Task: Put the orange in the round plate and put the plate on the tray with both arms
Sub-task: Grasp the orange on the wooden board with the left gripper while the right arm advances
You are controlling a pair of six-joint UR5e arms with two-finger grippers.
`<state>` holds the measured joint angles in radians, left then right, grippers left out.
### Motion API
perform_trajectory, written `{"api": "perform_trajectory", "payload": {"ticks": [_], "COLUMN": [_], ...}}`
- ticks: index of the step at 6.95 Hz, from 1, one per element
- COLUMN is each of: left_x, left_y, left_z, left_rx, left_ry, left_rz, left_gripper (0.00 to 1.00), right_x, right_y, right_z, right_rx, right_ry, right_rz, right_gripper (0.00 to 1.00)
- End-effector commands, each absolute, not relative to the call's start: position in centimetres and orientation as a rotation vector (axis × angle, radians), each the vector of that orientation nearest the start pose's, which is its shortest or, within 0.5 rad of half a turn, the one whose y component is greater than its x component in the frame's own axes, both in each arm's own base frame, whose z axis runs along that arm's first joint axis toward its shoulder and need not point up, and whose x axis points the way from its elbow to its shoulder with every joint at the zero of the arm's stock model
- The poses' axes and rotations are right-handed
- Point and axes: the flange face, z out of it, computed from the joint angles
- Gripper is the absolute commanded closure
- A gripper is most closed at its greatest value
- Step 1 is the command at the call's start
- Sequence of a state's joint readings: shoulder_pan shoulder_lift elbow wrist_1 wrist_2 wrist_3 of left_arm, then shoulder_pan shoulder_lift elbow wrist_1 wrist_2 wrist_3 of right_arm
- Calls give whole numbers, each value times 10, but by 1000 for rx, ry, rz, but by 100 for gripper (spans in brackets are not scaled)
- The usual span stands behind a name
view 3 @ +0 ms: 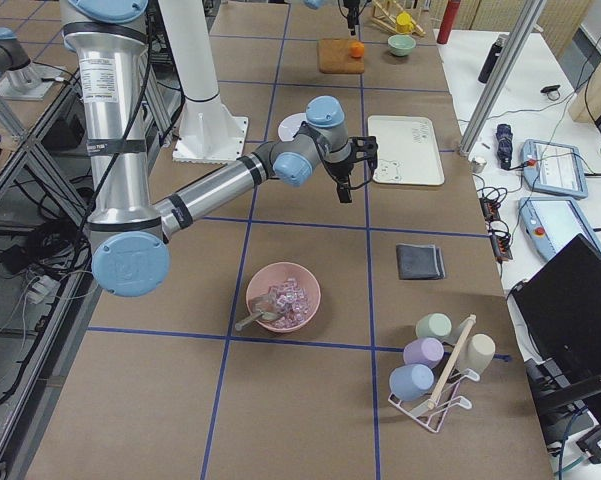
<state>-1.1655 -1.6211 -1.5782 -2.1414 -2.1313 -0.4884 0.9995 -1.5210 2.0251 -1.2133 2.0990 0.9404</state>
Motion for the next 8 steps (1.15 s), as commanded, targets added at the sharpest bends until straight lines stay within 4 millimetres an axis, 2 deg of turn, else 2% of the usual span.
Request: {"api": "perform_trajectory", "payload": {"ticks": [1, 2, 4, 6, 7, 8], "left_x": [166, 168, 193, 200, 200, 199], "left_y": [-549, -553, -563, -560, -559, -557], "left_z": [610, 614, 614, 620, 623, 627], "left_rx": [325, 315, 299, 286, 280, 275], "left_ry": [750, 747, 750, 748, 745, 743], "left_rz": [126, 122, 149, 160, 161, 159], "left_gripper": [1, 1, 1, 2, 9, 44], "right_x": [-205, -207, -207, -208, -211, -211], "right_y": [-454, -454, -454, -454, -453, -453], "right_z": [380, 380, 380, 382, 383, 383], "right_rx": [267, 267, 266, 273, 275, 277], "right_ry": [-927, -926, -926, -916, -910, -911], "right_rz": [109, 107, 106, 111, 108, 108], "right_gripper": [0, 0, 0, 0, 0, 0]}}
